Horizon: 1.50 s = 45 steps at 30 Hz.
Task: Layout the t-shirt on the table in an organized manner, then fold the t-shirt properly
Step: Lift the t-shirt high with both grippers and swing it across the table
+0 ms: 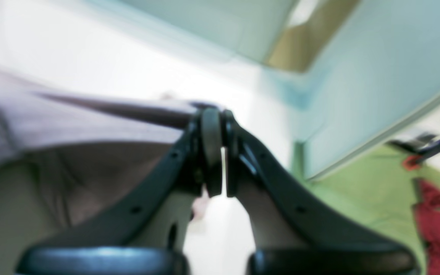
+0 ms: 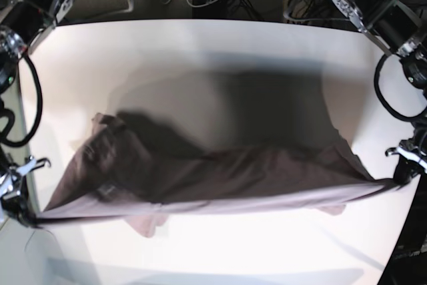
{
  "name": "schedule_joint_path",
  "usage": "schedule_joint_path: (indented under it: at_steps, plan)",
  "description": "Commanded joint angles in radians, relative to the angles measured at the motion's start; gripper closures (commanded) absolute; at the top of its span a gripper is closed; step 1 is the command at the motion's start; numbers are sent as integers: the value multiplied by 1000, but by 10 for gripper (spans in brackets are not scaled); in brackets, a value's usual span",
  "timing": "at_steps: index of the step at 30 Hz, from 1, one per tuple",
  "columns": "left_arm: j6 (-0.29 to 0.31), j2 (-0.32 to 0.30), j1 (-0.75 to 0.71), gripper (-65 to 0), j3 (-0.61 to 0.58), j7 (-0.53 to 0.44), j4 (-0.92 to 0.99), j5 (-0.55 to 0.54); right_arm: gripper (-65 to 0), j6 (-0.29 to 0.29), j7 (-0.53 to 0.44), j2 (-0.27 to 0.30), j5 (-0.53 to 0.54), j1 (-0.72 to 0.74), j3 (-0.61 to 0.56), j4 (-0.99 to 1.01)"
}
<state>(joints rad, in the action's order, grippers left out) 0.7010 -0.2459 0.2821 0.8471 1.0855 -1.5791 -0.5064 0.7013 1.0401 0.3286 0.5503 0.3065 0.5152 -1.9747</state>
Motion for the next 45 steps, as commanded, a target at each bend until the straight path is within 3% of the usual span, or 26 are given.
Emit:
schedule_joint_path:
  at_steps: [1, 8, 17, 23, 33, 40, 45]
  plan:
    - [-3, -17, 41, -3, 1, -29, 6, -18, 0, -3, -8, 23, 4, 46, 10, -13]
    - [-3, -17, 52, -2, -61, -28, 58, -16, 0, -3, 36, 73, 6, 119, 12, -13]
    - [-3, -19, 50, -2, -64, 12, 59, -19, 0, -3, 30, 71, 9, 70, 32, -15]
    - [-3, -17, 182, -2, -193, 2, 101, -15, 0, -3, 35, 86, 1, 201, 24, 38]
    - [-3, -16, 441, -2, -322, -12, 263, 73, 0, -3, 30, 131, -83, 380, 23, 315]
    - [-3, -10, 616, -2, -446, -43, 262, 70, 0, -3, 30, 232, -83, 541, -126, 346]
    - [-3, -10, 704, -2, -486, -38, 213, 64, 0, -3, 35, 307, -78, 629, -157, 346]
